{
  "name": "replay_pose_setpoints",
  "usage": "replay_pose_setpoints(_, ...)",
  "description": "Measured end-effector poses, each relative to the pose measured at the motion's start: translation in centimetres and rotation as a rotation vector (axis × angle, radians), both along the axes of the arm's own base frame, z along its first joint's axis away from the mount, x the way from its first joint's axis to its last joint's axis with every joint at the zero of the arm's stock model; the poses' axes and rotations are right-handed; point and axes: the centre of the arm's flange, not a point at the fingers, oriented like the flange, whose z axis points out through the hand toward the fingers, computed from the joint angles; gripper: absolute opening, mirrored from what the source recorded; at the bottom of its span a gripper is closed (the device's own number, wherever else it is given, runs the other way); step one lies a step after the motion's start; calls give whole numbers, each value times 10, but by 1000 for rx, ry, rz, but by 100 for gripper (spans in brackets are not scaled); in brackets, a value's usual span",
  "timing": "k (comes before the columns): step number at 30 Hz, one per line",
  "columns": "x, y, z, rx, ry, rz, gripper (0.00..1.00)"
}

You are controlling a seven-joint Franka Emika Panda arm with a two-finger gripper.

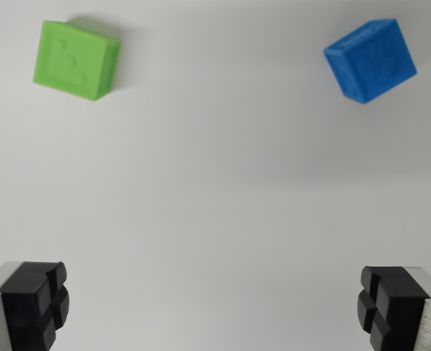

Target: Stack cube

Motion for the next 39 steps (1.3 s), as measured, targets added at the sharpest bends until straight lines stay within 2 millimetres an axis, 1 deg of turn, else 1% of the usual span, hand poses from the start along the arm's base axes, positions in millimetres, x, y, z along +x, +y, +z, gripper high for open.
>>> replay_pose_setpoints(20,1,-1,-3,1,2,7,100)
replay_pose_setpoints(27,2,-6,-9,2,1,23,100)
replay_pose_setpoints(39,5,-18,-26,5,-2,71,100)
